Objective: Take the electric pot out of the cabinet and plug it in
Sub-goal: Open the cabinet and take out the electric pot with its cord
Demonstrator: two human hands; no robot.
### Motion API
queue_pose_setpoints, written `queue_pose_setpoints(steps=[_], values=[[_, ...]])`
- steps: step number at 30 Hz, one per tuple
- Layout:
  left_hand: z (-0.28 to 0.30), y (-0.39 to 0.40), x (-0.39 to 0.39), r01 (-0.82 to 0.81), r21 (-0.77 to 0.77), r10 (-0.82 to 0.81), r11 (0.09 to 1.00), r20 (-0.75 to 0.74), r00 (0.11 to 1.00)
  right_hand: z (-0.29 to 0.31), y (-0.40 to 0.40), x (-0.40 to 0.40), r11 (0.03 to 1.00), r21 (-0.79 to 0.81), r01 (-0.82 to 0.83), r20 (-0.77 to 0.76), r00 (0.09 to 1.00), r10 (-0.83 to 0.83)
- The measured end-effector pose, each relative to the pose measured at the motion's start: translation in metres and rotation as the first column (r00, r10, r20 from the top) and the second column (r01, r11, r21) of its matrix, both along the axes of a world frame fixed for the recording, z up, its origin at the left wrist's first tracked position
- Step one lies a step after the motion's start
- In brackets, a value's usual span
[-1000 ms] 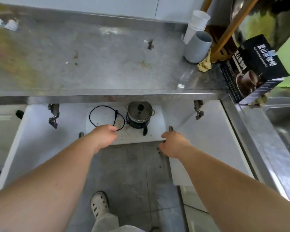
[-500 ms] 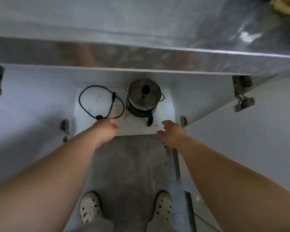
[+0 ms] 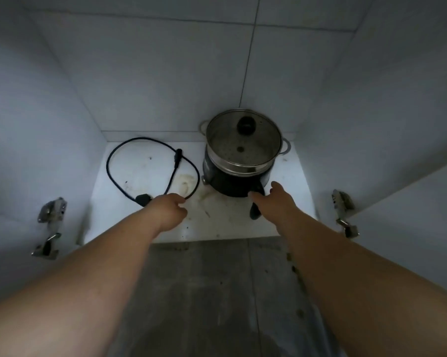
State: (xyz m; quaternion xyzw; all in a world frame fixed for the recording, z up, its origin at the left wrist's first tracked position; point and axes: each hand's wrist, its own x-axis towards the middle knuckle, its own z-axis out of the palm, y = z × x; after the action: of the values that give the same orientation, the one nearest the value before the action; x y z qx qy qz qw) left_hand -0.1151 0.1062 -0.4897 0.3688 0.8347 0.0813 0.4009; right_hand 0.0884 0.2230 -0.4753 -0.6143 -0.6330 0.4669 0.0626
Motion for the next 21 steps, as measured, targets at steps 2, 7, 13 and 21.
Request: queue_pose_setpoints(steps=[2,7,13,21], values=[[-0.024,0.002,-0.008,-0.028,-0.003,0.028,1.000,-0.023,0.999,-0.020,0.007,-0.007,0.999,0.017,0.027,-0.025,0.999,-0.027],[-0.066,0.013,-0.031,0.080,-0.032,-0.086,0.996,-0.294,0.952,-0.052,0.014,-0.012,0.988,0.132,0.085,-0.065,0.995,-0.077],[-0.102,0.027,-0.034,0.111,-0.166,-0.177,0.980,-0.460,0.870,-0.074,0.011,-0.011,0.980,0.153,0.126,-0.097,0.989,-0.112],[-0.109,0.025,-0.027,0.141,-0.151,-0.206,0.978,-0.661,0.721,-0.077,0.011,-0.015,0.978,0.148,0.147,-0.104,0.986,-0.133]])
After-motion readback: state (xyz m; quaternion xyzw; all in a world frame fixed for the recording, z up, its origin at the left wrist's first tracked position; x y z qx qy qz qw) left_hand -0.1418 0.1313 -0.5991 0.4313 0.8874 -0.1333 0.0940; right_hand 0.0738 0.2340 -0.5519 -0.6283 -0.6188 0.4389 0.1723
